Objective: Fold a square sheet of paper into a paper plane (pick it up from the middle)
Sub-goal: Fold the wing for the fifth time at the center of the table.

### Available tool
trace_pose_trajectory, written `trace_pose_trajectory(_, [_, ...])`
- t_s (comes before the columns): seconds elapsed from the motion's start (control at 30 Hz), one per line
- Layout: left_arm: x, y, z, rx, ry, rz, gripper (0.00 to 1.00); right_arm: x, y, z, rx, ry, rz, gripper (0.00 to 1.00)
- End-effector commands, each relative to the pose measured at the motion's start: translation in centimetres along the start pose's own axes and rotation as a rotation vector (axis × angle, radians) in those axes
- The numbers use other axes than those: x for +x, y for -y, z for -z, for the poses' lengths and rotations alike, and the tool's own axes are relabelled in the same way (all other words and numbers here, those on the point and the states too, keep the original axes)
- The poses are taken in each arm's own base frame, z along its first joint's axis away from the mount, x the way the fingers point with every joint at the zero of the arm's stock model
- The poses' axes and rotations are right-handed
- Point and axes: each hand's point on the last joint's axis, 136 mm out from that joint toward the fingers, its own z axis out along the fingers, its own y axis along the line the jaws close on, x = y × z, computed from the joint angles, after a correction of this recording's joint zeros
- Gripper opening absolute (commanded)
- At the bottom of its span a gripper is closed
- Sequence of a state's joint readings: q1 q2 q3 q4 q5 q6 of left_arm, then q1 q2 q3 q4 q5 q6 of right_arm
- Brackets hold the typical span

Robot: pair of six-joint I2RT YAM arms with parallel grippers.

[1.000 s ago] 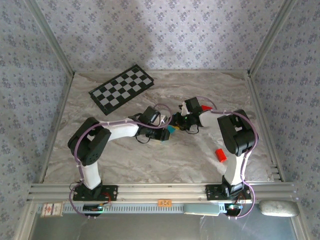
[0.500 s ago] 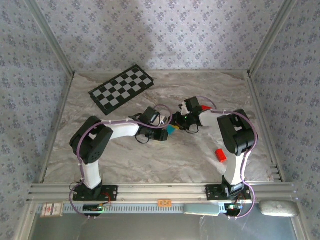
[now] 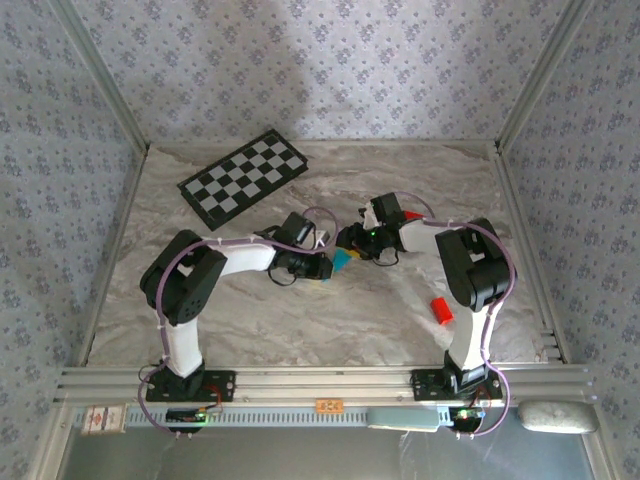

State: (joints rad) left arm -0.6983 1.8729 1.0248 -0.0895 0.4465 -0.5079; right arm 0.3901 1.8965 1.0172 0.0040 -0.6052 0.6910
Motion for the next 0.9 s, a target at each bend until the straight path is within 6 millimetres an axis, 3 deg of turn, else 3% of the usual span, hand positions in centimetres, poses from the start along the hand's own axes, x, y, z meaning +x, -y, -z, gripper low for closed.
trace_pose_trajectory(0.0, [1.1,0.0,-1.2,0.041,-0.042,0.023,0.2,0.0,-0.3,0.2,-0.017,-0.014,0.0,0.46])
trace_pose_trajectory(0.23, [1.4,-0.3,-1.5,0.042,-0.063,0.046,0.18,0.1,-1.9,0.7,-0.076,-0.003,0.043,0.46])
trace_pose_trajectory(0.87, [2.0,-1.0,-1.8,0.017,-0.102,0.058,0.17,1.4,-3.4,2.5,-0.134,0.036,0.124,0.46])
